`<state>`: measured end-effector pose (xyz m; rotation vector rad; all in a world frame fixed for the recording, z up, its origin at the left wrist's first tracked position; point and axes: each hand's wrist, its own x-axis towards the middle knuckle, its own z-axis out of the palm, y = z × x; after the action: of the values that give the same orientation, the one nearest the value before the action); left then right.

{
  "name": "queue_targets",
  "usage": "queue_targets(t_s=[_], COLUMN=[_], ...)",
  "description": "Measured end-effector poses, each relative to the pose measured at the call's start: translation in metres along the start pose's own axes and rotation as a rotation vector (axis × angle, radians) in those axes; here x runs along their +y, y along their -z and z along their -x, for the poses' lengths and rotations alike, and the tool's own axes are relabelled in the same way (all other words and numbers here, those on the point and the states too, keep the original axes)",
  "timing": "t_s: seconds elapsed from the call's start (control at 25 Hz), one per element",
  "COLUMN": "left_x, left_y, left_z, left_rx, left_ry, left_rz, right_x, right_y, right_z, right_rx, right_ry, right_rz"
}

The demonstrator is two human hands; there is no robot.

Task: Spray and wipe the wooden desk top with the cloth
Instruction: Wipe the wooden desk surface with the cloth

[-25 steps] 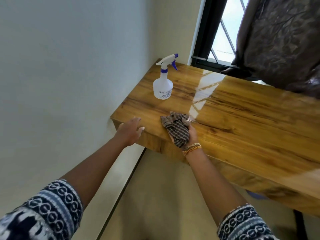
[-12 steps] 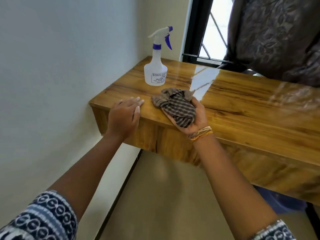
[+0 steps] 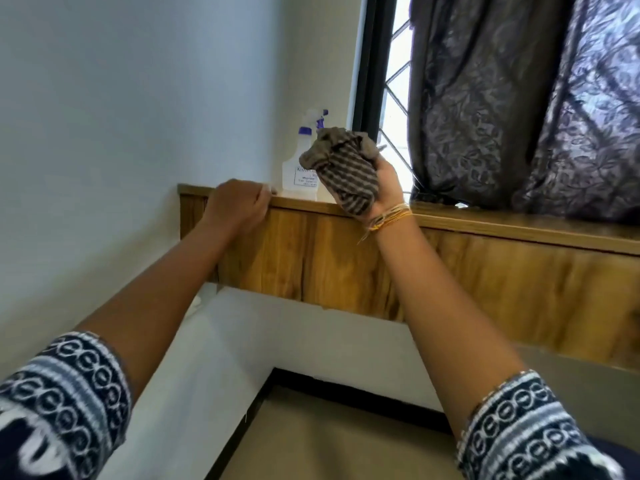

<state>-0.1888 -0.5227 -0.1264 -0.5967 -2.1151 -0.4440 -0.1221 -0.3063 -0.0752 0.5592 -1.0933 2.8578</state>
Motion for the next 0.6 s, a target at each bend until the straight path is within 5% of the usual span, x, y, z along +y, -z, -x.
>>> queue_targets(t_s=[0.12,0.28,0.44,0.52,0.6], left_x=[0.001,-0.014,-0.055,-0.073,-0.083], left_y=[0.005,0.021,0.015,0.019,0.025], left_z=[-0.003,0.001,0.019,0.016,0.015], left_rx=[-0.196,-0.283,-0.147,-0.155,-0.185], left_ry=[0.019,-0.08,-0.113,-0.113,-0.105], left_rz=[-0.03,-0.047,-0.151,-0.145,-0.145], right_x=[0.004,0.018,0.054,0.073,0.094], right_y=[-0.005,-0.004,0.076,0.106,0.104], right_z=[0.001,0.041,0.074,0.059,0.041], right_rx=[0.058,0.099,0.524,0.763,0.77], right_ry=[0.06,0.523,1.355,1.407,1.346], right_rz=[0.127,0.501,1.643,2.05,2.173])
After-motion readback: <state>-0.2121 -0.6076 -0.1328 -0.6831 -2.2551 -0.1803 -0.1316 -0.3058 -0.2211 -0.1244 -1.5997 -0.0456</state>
